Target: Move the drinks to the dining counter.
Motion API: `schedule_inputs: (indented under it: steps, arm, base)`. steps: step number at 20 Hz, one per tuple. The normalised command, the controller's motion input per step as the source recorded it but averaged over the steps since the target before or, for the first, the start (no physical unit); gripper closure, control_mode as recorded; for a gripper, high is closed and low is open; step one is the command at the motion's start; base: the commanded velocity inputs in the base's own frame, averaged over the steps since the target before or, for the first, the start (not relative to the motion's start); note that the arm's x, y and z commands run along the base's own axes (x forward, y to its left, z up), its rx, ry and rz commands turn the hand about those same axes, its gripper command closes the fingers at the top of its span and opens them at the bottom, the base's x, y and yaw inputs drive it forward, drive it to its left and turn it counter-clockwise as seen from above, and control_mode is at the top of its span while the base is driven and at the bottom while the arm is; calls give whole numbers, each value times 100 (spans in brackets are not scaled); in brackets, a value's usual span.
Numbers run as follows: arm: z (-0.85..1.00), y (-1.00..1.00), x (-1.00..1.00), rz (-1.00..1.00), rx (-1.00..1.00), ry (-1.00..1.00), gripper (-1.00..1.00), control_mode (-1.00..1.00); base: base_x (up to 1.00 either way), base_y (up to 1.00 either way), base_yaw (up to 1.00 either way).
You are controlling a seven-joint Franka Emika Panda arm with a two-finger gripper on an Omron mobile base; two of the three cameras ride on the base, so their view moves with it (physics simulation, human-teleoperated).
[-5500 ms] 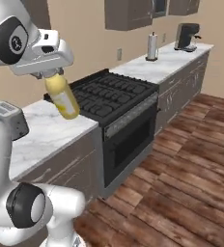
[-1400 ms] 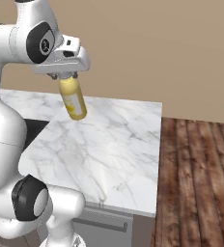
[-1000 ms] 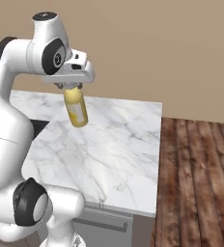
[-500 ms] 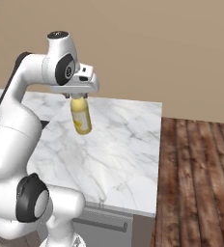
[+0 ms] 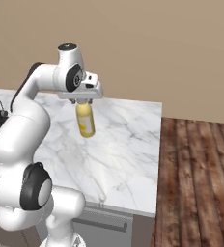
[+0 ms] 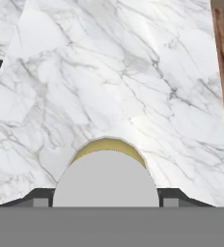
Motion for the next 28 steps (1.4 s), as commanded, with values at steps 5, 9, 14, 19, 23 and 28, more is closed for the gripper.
schedule_inputs:
  steps: [5,9,14,19,23,28]
  arm:
    - [-24,0,16,0,0,0,100,-100]
    - [-32,0,23,0,0,2,100,-100]
    - [-33,0,35,0,0,1,100,-100]
    - [-32,0,38,0,0,4,100,-100]
    - [-35,0,35,0,0,4,100,-100]
    - [-29,0,32,0,0,0,100,-100]
  base:
    - [0,0,0]
    - [0,0,0]
    - [0,0,0]
    - [0,0,0]
    - [0,0,0]
    - [0,0,0]
